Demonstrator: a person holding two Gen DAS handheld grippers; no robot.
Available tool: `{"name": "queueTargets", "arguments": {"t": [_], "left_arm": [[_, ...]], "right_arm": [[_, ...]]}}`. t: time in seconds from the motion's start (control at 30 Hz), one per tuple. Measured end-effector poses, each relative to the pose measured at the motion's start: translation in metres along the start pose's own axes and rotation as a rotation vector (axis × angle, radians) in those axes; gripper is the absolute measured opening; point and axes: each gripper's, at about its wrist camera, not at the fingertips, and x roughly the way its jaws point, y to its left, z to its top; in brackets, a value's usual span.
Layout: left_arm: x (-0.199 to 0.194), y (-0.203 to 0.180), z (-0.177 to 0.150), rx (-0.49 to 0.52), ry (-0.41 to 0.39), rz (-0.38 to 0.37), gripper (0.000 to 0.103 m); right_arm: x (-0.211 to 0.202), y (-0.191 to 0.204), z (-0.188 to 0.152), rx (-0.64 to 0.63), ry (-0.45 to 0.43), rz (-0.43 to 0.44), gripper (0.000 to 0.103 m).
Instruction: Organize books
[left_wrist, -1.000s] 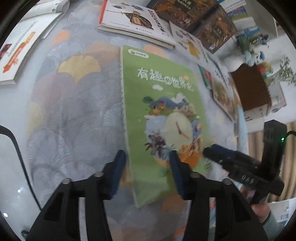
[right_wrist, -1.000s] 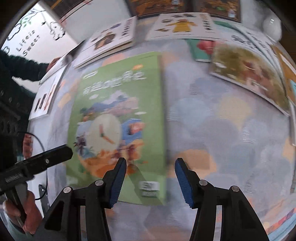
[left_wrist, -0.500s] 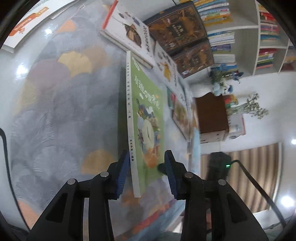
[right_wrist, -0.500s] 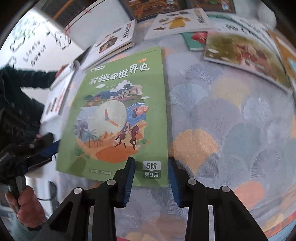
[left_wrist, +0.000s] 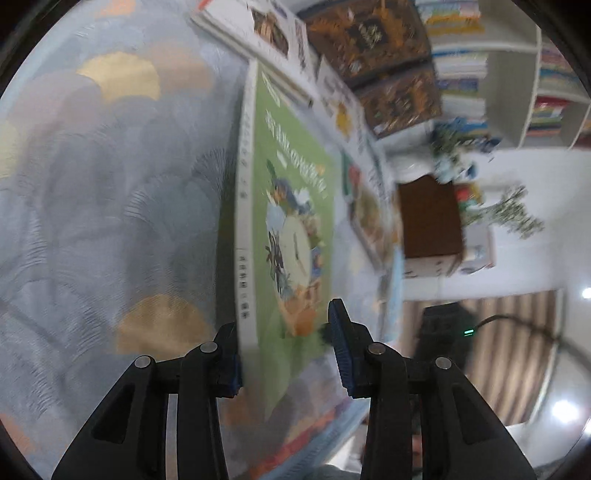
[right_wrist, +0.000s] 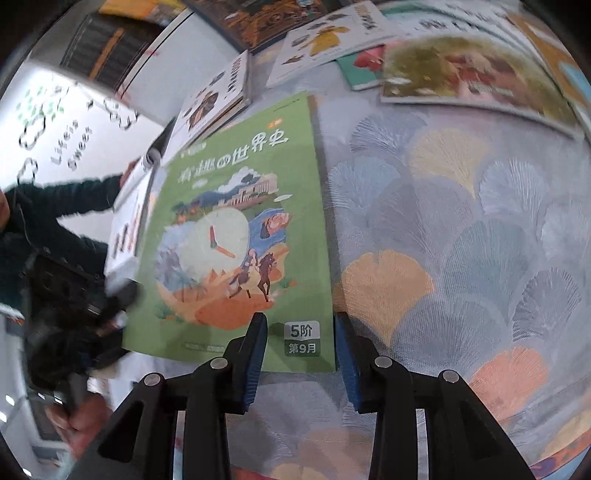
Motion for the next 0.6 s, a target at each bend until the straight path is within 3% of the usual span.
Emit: {"name": "queueTargets", "arguments": {"t": [0.1,0.27,0.43,0.53,0.6], "left_arm": [[0.004,0.0,0.002,-0.037,0.005,-0.039,0.028],[-0.003,0.0,0.011,-0.098,0.016,-0.151,0.028],[-0.007,0.004,0.018,-0.193,0.029,-0.287,0.028],[-0.006,0.002,0.02,-0.201,0.048,-0.298,0.028],[-0.007,0.004,0.02,-0.204,0.062,-0.285,0.027]], "right_arm": [[-0.002,-0.014,0.003,0.096,0.02,0.073,0.037],[-0.01,-0.039,-0.002,0.252,0.055,0.234,0.065],[-0.005,-0.045,-0.004,0.308,0.07,0.344,0.076],[0.003,-0.043,-0.002,0.342,0.071,0.425,0.075],[0.007,-0.041,0.002,0.367,0.049,0.468,0.056]]}}
